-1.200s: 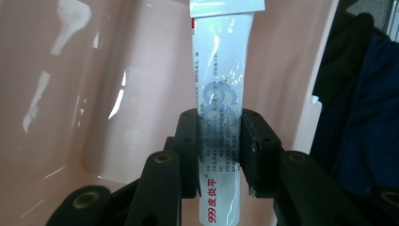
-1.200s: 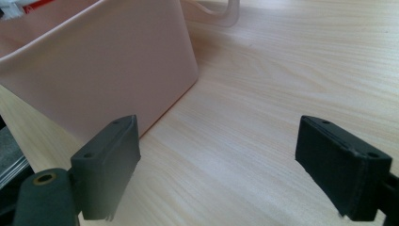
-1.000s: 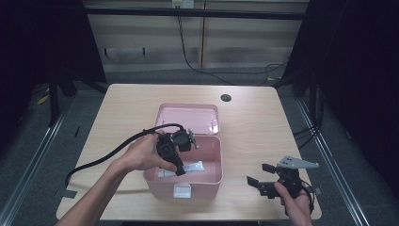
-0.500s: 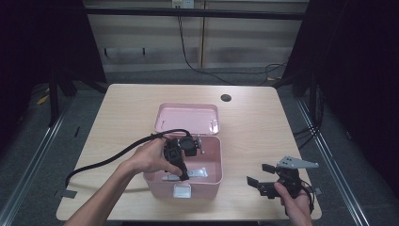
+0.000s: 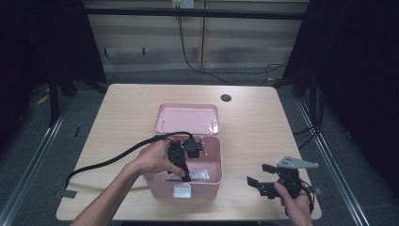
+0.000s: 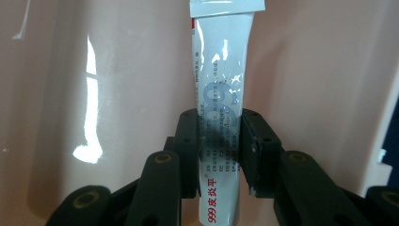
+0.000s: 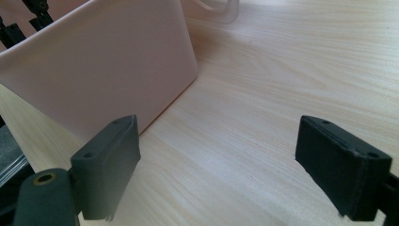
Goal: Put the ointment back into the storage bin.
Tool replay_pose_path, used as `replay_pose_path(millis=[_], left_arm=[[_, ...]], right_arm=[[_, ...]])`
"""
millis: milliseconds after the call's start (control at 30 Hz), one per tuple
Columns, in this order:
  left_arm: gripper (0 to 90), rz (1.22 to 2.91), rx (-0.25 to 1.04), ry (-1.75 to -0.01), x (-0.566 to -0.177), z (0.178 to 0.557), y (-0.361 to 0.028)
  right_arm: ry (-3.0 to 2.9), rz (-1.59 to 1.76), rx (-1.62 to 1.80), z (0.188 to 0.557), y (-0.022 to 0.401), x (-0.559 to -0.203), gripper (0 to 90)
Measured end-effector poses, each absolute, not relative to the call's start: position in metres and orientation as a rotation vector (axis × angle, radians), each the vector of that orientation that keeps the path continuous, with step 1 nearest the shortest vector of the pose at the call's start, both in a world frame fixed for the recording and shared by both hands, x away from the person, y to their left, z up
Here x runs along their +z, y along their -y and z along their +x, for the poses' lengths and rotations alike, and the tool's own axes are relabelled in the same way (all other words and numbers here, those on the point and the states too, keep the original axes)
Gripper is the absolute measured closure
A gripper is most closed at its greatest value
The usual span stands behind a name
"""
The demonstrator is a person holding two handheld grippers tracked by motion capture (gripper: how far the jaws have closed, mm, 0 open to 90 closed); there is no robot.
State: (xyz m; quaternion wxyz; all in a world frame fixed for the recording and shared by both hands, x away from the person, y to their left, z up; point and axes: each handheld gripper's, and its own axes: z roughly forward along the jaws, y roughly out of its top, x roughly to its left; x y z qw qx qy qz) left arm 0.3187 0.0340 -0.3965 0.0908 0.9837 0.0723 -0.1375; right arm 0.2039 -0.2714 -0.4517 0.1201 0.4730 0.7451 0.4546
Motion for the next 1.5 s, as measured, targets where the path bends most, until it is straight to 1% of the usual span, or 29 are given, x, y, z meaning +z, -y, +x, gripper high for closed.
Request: replay_pose_path(millis=[100, 533, 767, 1033, 1200, 1500], left_arm=[[70.4, 2.920, -0.407, -0.215, -0.399, 0.319, -0.033], [70.3, 2.946, -0.468, -0.222, -0.416, 0.323, -0.026], [70.3, 2.960, -0.469, -0.223, -0.421, 0.322, -0.024], [70.2, 2.979, -0.514, -0.205, -0.429, 0.322, -0.020], [70.3, 2.970, -0.540, -0.234, -0.436, 0.325, -0.017], [70.2, 2.989, -0.574, -0.226, -0.446, 0.324, -0.013]], right_arm=[[-2.177, 1.380, 1.325, 0.204, 0.271, -0.452, 13.9], [-2.173, 1.384, 1.324, 0.204, 0.272, -0.452, 13.8], [-2.172, 1.388, 1.323, 0.204, 0.272, -0.452, 13.8], [-2.172, 1.393, 1.321, 0.204, 0.272, -0.452, 13.8], [-2.170, 1.395, 1.321, 0.204, 0.272, -0.452, 13.8], [-2.171, 1.394, 1.319, 0.204, 0.272, -0.453, 13.8]])
